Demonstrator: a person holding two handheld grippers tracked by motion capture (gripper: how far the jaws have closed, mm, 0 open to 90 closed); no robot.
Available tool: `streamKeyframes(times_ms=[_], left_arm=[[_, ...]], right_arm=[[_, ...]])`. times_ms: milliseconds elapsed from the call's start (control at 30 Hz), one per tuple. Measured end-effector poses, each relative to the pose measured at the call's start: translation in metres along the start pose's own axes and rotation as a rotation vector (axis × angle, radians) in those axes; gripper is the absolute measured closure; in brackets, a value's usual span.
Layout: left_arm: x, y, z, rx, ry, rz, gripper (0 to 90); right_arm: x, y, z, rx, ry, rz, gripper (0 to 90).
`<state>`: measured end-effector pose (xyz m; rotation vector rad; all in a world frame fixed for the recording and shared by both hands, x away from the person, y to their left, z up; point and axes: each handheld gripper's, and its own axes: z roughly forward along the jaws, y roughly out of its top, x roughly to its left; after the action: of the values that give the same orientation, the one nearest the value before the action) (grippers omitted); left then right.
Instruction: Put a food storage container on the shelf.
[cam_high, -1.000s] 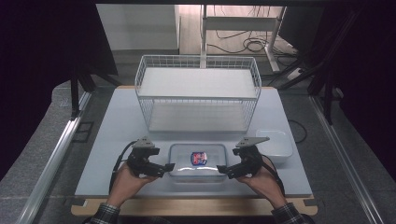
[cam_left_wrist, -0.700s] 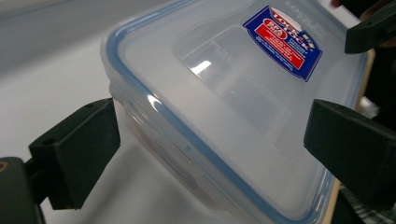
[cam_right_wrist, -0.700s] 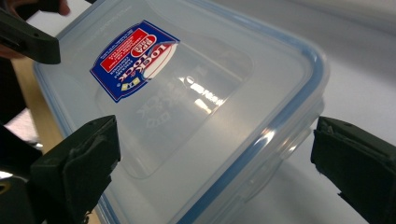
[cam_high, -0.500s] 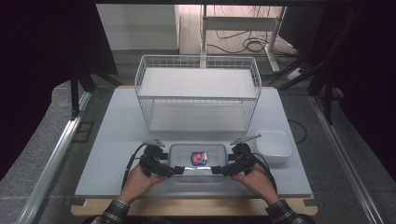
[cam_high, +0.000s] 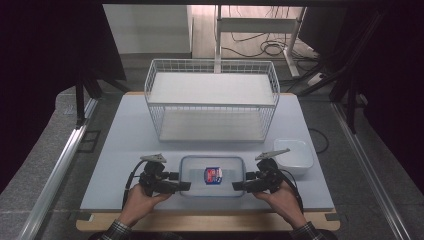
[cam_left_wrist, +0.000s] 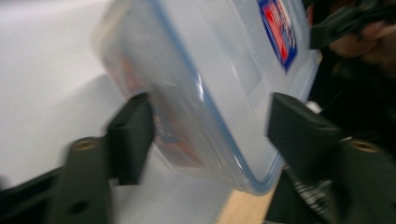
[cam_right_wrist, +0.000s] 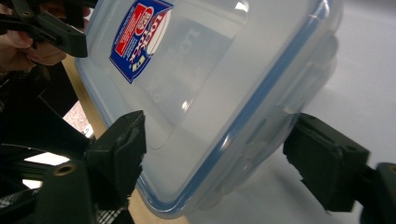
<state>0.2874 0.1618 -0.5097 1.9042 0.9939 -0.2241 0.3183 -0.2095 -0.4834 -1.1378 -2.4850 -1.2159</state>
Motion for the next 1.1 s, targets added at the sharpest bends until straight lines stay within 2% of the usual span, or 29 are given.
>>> streamKeyframes(times_ms=[33,67,100,200,300,367,500,567,633,833,1100], left_arm=[[0.002,-0.003,-0.004,-0.024,-0.027,-0.017,41.6],[0.002,-0.003,-0.004,-0.024,-0.027,-0.017,43.3],[0.003,-0.004,-0.005,-0.029,-0.03,-0.019,43.7],[0.002,-0.003,-0.005,-0.031,-0.025,-0.026,43.7],[0.003,-0.004,-0.006,-0.038,-0.031,-0.049,45.0],[0.003,-0.004,-0.007,-0.044,-0.039,-0.062,47.9],[0.002,-0.004,-0.007,-0.058,-0.032,-0.072,48.8],[0.0,-0.004,-0.008,-0.071,-0.017,-0.073,51.2],[-0.004,-0.003,-0.01,-0.084,0.013,-0.042,52.1],[-0.005,-0.003,-0.01,-0.099,0.024,-0.027,52.3],[-0.008,0.004,-0.017,-0.123,0.026,-0.002,53.0]], right_arm=[[-0.001,0.0,-0.004,-0.017,0.005,-0.001,36.7],[-0.001,0.0,-0.004,-0.017,0.005,-0.001,36.7],[-0.002,-0.001,-0.007,-0.027,0.019,0.012,40.5],[-0.003,-0.002,-0.007,-0.034,0.024,0.03,41.0],[-0.004,-0.003,-0.008,-0.044,0.031,0.051,42.9],[-0.007,-0.005,-0.011,-0.067,0.06,0.088,47.1],[-0.007,-0.007,-0.012,-0.08,0.064,0.111,48.4],[-0.002,-0.007,-0.013,-0.093,0.034,0.095,50.1],[0.002,-0.007,-0.015,-0.105,0.011,0.067,50.7],[0.005,-0.007,-0.014,-0.12,-0.012,0.044,50.4],[0.011,0.0,-0.021,-0.164,-0.031,-0.02,50.4]])
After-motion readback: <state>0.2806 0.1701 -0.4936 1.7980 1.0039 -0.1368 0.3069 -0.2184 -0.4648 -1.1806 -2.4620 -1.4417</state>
